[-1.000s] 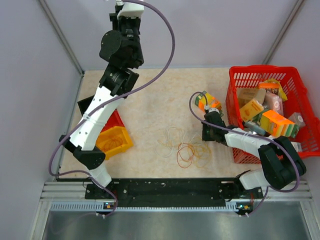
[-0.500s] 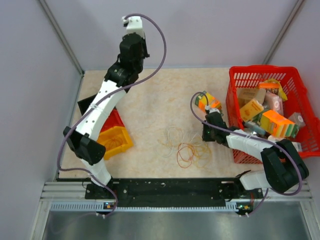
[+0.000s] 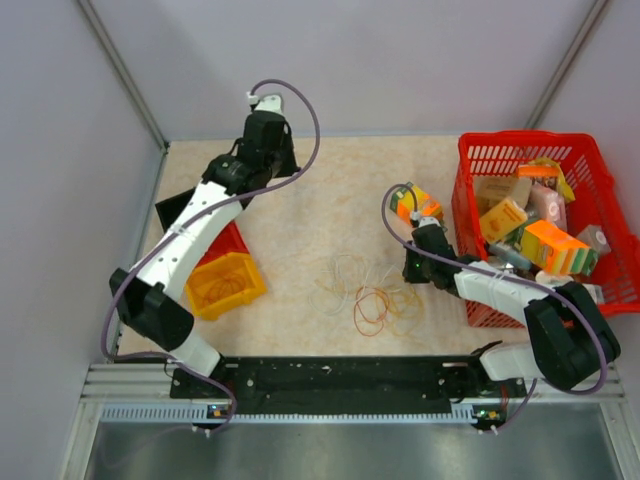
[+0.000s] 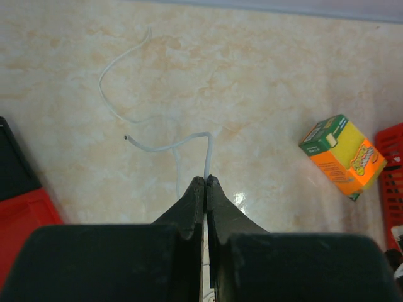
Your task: Untangle the cables
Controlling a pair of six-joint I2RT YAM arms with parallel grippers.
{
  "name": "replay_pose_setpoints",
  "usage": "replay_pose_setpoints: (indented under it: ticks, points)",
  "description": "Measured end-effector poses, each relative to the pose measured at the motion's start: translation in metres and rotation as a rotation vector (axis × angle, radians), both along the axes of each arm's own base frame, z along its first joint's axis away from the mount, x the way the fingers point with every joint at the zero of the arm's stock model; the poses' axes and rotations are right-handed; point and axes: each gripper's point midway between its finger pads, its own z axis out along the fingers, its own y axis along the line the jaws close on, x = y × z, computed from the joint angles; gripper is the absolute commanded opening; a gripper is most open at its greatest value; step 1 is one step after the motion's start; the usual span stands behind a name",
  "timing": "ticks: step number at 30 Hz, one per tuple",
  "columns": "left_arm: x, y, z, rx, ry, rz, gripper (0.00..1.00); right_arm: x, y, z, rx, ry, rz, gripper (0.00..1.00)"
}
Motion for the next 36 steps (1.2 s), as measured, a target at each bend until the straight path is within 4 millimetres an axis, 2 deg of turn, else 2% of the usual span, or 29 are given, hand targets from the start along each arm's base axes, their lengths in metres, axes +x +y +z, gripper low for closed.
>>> replay_pose_setpoints:
  ticks: [4,7,10,12,13,15,18,22,24,27,30,34,36]
  points:
    - [-0.013,0.014,0.049,-0.045,-0.089,0.025,0.0,0.0,0.001,0.001,0.006,-0.002,0.004,0.03]
    - [-0.011,0.022,0.077,-0.072,-0.144,0.042,0.0,0.001,0.002,0.001,0.01,-0.004,0.006,0.04]
    - [0.005,0.023,0.081,-0.09,-0.141,0.035,0.0,0.001,0.002,0.001,0.01,-0.003,0.007,0.04]
    - [0.032,0.025,0.072,-0.101,-0.113,0.034,0.0,0.001,0.003,0.001,0.011,-0.002,0.008,0.04]
    - [0.048,0.027,0.062,-0.105,-0.093,0.037,0.0,0.0,0.003,0.001,0.012,-0.001,0.009,0.04]
    - [0.077,0.035,0.031,-0.107,-0.029,0.049,0.0,0.0,0.003,0.001,0.013,-0.002,0.01,0.04]
    - [0.108,0.049,-0.041,-0.11,0.118,0.074,0.0,0.0,0.003,0.001,0.014,0.0,0.011,0.04]
    - [0.118,0.065,-0.124,-0.1,0.296,0.107,0.0,-0.001,0.003,-0.004,0.008,0.014,0.013,0.04]
    - [0.117,0.066,-0.151,-0.097,0.36,0.111,0.0,-0.002,0.003,-0.007,0.004,0.025,0.014,0.04]
    - [0.111,0.063,-0.172,-0.093,0.406,0.108,0.0,-0.002,0.003,-0.008,0.003,0.027,0.014,0.04]
    - [0.105,0.061,-0.185,-0.089,0.432,0.101,0.16,-0.002,0.003,-0.008,0.004,0.027,0.015,0.05]
    - [0.093,0.061,-0.208,-0.081,0.48,0.101,0.28,-0.003,0.003,-0.008,0.005,0.028,0.016,0.05]
    - [0.087,0.062,-0.216,-0.079,0.503,0.102,0.39,-0.003,0.004,-0.008,0.007,0.029,0.017,0.05]
